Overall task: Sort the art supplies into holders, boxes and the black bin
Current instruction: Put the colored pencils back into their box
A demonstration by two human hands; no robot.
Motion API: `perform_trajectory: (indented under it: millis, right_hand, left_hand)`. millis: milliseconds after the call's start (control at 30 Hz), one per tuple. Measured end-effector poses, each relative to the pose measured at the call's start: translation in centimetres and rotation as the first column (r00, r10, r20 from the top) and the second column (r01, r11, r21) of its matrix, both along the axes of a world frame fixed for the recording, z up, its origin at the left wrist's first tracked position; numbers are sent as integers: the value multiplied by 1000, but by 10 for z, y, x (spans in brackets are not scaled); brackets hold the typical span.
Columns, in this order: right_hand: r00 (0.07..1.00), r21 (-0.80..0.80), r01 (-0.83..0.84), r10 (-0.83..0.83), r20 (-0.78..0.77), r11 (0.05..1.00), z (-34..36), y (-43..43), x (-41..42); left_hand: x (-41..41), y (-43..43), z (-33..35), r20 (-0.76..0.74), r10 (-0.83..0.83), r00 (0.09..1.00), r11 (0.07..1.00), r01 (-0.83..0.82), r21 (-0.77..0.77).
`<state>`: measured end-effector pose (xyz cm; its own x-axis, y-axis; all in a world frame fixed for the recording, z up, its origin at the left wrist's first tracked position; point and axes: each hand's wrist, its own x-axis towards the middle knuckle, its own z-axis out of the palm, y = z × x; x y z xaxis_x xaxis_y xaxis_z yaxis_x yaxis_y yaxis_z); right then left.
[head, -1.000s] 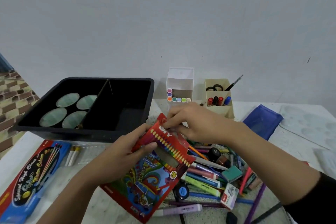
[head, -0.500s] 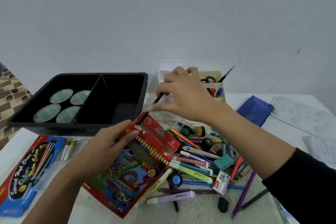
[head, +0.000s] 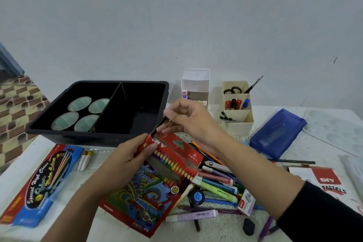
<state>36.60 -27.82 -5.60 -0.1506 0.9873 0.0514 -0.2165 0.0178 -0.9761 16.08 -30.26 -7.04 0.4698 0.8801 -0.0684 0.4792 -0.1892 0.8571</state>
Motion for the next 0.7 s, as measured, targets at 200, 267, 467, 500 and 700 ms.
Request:
perform_trajectory:
  millis: [200,267,467,500,700]
  right_hand:
    - [972,113,132,-150,179,985,14,5,2]
    - [959,148,105,-139,246,983,12,5,0]
    - [772,260,-47,-130,622,964,6,5,-4]
    - [728,275,-83,-130,673,958,6,6,-4]
    - [790,332,82,-264,553,940,7,11,2]
  left_hand:
    - [4,-1,4,69,-1,998,999,5,-46]
    - [6,1,2,84,-2,996,999,6,-44]
    - [16,5,-12,185,12,983,996,4,-90]
    - [19,5,-13,205,22,978,997,-5,-81]
    - [26,16,-11,236,88,968,996,-93,9]
